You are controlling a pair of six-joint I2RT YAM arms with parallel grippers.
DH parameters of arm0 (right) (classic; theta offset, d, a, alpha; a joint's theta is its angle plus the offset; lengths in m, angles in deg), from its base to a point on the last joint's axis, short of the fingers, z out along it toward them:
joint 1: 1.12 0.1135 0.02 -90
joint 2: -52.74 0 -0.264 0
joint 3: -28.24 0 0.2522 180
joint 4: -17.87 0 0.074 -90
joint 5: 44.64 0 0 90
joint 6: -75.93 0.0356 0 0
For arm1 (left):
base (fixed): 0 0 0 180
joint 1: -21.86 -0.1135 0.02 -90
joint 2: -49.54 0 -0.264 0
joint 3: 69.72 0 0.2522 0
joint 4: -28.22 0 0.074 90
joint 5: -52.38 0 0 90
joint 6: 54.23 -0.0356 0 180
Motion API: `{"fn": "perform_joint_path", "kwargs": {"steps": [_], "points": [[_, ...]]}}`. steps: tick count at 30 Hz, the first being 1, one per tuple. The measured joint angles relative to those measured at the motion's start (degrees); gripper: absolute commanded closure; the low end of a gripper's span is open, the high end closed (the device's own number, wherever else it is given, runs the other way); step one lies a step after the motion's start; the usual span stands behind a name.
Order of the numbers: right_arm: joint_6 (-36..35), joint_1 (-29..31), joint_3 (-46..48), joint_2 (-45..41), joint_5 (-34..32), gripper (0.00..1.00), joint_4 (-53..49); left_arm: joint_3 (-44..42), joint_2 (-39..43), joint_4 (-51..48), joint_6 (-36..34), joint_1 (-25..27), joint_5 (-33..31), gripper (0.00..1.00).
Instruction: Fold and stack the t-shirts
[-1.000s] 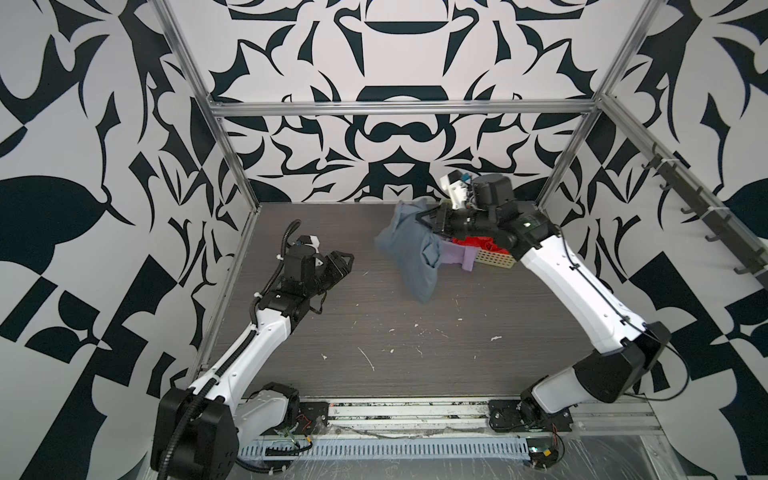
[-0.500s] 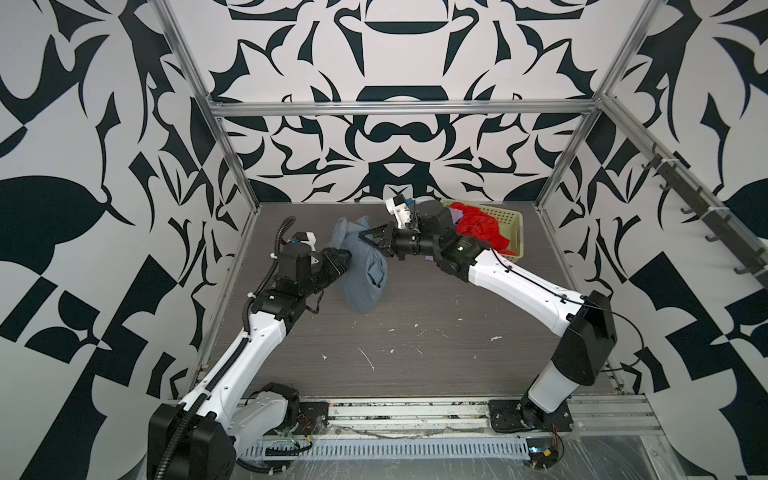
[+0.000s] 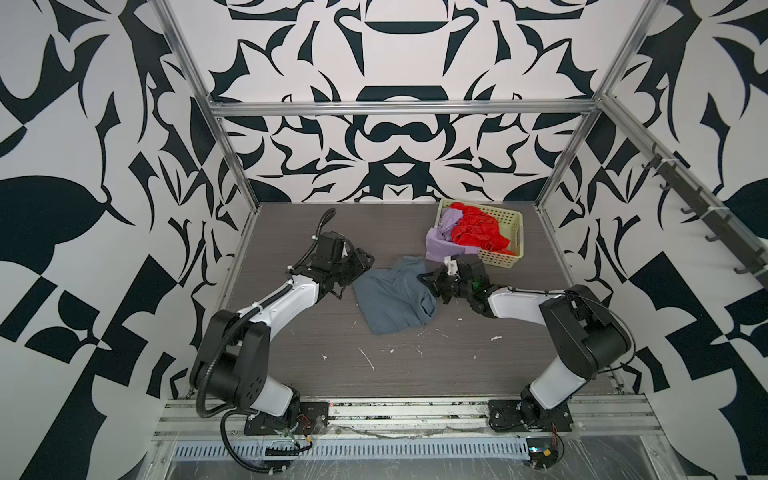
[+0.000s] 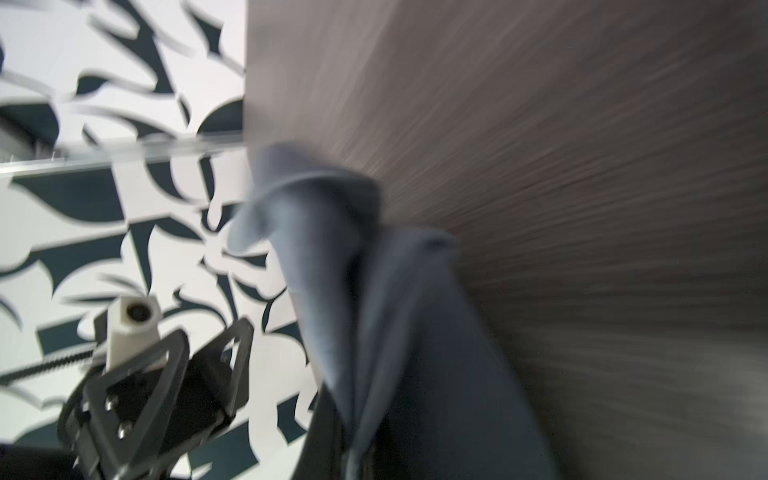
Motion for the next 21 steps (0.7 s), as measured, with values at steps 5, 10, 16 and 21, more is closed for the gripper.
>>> {"fn": "perform_joint_path", "kwargs": {"steps": [5, 10, 16, 21], "points": [[-6.67, -5.4, -0.68, -2.97, 0.09, 0.85, -5.01, 4.35, -3.54, 0.17, -0.46, 3.39, -0.33, 0.42], [-20.61, -7.78, -6.71, -4.85, -2.69, 0.58, -20.76, 5.44, -5.31, -1.27, -1.2, 7.87, -2.86, 0.42], [-34.36, -7.93, -10.88, -11.54, -14.27, 0.56, -38.66, 5.42, -5.64, -4.83, -2.08, 12.61, -7.45, 0.43], [-40.35, -5.62, -12.52, -20.39, -26.43, 0.56, -48.54, 4.17, -5.49, -5.7, -2.23, 13.86, -10.54, 0.42]]}}
